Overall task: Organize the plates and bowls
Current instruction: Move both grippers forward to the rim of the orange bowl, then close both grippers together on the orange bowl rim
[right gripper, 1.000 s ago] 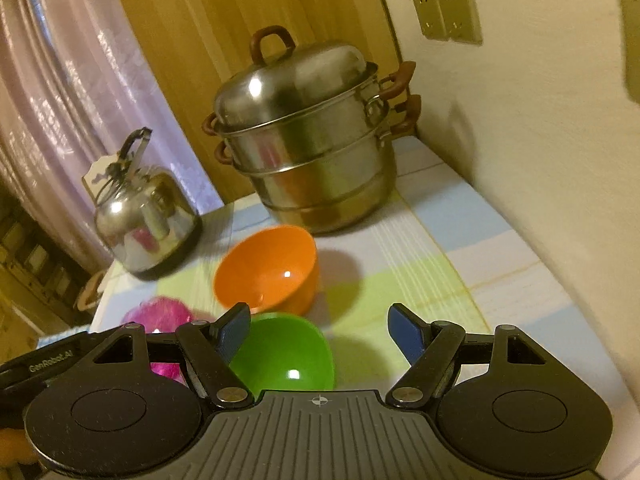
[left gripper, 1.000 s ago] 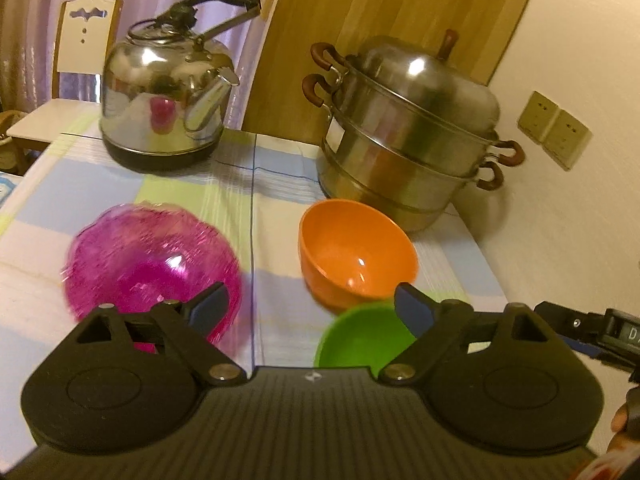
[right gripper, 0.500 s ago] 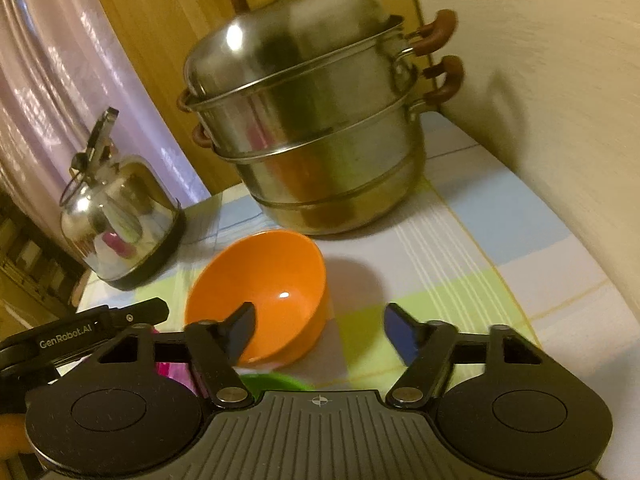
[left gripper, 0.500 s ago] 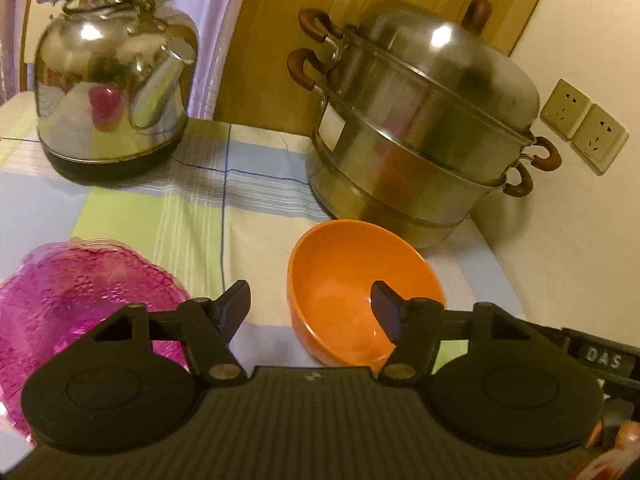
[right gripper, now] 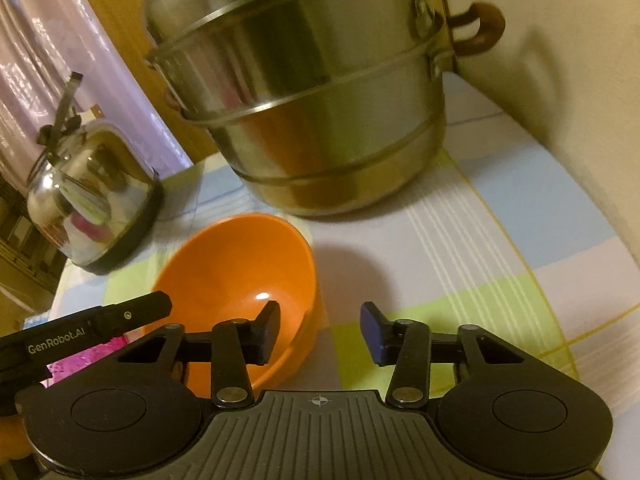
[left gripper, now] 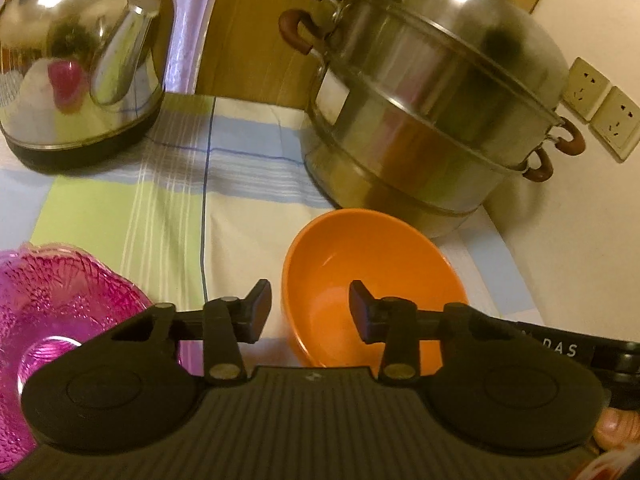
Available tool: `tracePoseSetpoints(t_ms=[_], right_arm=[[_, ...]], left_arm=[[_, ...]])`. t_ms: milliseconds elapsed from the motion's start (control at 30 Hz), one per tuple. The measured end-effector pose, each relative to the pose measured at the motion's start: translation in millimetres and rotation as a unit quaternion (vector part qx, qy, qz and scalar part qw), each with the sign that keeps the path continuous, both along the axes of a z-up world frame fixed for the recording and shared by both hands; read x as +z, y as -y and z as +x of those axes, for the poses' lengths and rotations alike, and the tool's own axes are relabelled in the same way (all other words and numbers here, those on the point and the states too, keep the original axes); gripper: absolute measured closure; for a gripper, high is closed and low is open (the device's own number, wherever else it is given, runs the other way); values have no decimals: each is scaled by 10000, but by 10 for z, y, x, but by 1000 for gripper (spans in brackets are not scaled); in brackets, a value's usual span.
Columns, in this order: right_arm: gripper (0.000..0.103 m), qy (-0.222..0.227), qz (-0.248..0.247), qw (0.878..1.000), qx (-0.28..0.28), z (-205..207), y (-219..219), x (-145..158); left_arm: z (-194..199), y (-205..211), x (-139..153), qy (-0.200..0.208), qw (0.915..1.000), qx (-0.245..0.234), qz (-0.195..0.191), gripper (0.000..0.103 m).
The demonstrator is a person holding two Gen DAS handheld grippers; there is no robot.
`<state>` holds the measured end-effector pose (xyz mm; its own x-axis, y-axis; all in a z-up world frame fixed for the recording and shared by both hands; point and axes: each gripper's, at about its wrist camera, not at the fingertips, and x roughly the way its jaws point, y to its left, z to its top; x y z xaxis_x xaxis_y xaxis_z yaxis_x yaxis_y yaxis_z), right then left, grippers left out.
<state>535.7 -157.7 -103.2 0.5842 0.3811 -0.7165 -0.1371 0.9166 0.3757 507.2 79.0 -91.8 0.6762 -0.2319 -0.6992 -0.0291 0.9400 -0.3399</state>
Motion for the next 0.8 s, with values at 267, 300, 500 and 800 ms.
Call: tracePoseSetpoints(t_ms=[267, 300, 500, 800], right_arm=[[68, -123, 62, 9999, 38, 91, -22, -113], [69, -125, 60, 9999, 41, 85, -32, -113], [76, -73, -35, 9999, 95, 90, -101, -136], [87, -5, -152, 9997, 181, 59, -205, -135]], left_arm=[[47, 1, -113, -116, 9999, -26, -33, 81], [53, -5, -126, -122, 9999, -21, -33, 83], [71, -20, -175, -129, 9999, -47, 10, 89], [44, 30, -141, -132, 9997, -81, 174, 90]])
